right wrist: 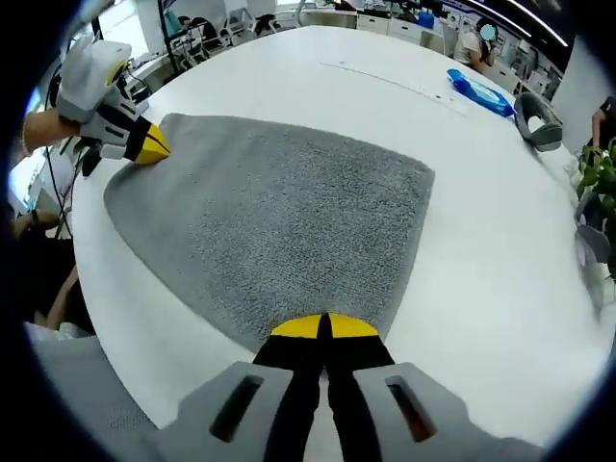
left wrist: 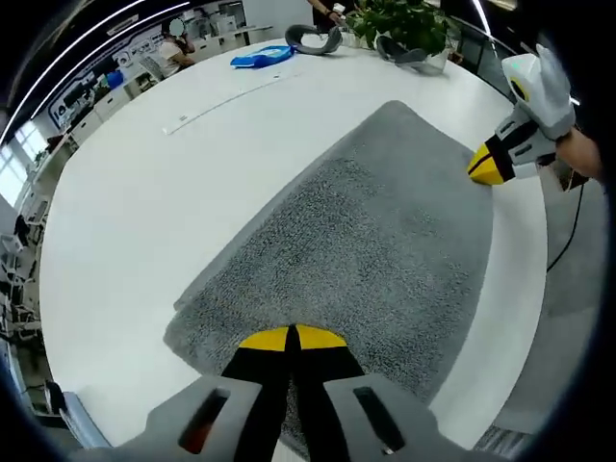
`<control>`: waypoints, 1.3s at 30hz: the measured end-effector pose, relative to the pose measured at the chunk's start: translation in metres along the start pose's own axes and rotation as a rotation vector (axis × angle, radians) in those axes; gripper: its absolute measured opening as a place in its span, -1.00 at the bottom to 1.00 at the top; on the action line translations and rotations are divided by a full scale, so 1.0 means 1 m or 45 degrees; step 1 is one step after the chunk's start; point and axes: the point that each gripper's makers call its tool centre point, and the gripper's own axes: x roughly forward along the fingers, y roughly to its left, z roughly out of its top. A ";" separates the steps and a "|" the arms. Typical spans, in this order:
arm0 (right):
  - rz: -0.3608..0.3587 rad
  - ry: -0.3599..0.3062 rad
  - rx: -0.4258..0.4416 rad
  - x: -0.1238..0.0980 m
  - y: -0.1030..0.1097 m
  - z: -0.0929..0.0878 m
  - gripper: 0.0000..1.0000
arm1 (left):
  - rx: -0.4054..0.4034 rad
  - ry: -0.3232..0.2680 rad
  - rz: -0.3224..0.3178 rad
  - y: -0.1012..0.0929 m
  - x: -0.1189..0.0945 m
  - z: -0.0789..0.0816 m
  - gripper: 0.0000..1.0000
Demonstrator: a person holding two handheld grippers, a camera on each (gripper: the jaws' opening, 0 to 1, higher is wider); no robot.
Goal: Fold the towel on the table until its edges align and the towel forms a compact rectangular stack.
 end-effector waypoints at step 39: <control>0.002 0.087 -0.166 -0.007 -0.072 -0.016 -1.00 | -0.159 -0.039 0.083 -0.091 -0.004 0.007 -0.99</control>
